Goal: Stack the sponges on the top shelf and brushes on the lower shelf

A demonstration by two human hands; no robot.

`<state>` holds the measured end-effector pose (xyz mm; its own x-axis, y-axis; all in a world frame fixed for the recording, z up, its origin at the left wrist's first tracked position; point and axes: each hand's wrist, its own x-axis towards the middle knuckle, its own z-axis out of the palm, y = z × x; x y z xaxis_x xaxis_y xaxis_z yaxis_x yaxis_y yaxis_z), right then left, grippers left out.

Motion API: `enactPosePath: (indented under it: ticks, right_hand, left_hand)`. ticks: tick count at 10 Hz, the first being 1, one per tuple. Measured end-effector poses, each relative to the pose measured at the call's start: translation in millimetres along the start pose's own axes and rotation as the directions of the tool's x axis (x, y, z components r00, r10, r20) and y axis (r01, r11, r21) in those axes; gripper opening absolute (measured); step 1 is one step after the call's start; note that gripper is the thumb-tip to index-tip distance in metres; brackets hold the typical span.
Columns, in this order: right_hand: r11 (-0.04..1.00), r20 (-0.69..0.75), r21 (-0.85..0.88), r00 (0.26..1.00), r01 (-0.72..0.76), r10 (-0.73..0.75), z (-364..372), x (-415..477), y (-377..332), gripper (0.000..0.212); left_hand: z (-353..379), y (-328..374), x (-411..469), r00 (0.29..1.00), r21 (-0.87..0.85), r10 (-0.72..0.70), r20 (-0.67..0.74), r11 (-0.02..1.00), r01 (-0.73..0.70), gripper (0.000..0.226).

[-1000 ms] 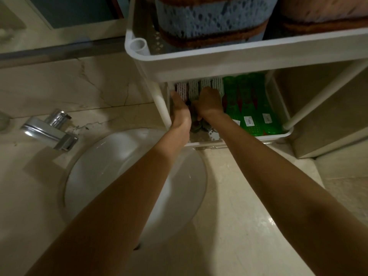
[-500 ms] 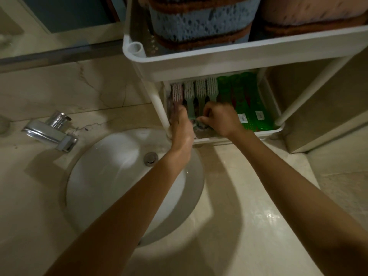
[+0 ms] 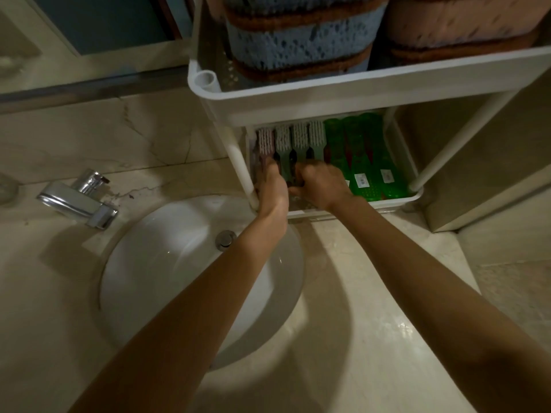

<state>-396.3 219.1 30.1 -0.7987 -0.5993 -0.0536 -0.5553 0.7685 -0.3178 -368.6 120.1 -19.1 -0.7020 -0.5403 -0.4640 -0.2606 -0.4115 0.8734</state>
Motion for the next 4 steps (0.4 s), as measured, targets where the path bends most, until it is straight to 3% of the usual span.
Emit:
enactPosePath:
  ticks: [2, 4]
  right_hand:
    - [0.999, 0.026, -0.037, 1.0, -0.011, 0.012, 2, -3, 0, 0.037]
    - [0.999, -0.019, -0.045, 1.0, -0.02, 0.02, 1, -18, -5, 0.04]
  left_hand:
    - [3, 6, 0, 0.999, -0.131, -0.042, -0.003, 0.99, 0.041, 0.057]
    - [-1, 1, 5, 0.998, -0.054, 0.057, -0.03, 0.997, -0.058, 0.073]
